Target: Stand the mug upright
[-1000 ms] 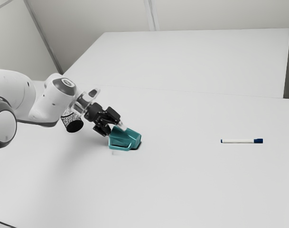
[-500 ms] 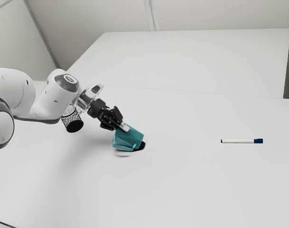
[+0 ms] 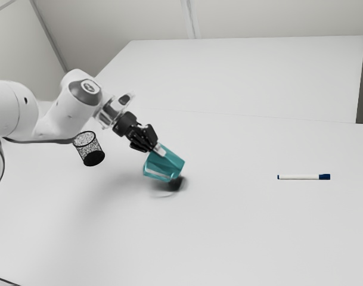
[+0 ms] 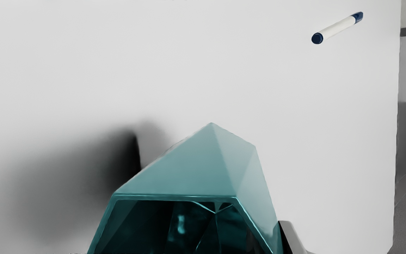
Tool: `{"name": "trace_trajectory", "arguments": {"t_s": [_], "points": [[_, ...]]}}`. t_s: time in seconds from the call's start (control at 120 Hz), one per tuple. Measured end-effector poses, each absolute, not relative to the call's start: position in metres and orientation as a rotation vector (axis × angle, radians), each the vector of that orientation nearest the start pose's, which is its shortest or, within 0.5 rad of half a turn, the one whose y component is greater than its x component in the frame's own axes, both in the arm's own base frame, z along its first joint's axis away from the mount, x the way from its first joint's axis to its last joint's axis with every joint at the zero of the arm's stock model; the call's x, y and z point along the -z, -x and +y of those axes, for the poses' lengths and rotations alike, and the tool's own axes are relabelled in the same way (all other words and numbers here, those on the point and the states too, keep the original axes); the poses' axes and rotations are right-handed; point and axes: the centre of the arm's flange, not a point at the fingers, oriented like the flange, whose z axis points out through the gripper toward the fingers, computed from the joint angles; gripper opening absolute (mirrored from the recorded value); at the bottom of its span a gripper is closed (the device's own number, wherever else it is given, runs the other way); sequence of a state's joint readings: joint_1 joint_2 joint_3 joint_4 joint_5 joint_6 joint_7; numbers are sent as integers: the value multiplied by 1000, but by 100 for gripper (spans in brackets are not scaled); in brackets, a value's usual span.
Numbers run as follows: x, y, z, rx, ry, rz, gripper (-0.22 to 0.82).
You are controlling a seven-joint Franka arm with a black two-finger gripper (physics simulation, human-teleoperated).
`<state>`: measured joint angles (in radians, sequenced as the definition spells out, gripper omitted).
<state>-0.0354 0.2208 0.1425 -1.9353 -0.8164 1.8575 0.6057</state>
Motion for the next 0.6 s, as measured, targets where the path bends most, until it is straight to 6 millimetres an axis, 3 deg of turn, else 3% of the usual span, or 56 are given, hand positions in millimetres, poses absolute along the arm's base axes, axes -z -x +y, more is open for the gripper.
{"name": "trace_trajectory", "arguments": {"t_s": [0.117, 0.225, 0.442, 0.6], "points": [[-411, -578, -27, -22, -2523, -376, -17], [-431, -571, -54, -10, -2687, -609, -18], [-421, -548, -101, 102, -3013, -1032, -18], [-404, -546, -117, 148, -3193, -1160, -18]]}}
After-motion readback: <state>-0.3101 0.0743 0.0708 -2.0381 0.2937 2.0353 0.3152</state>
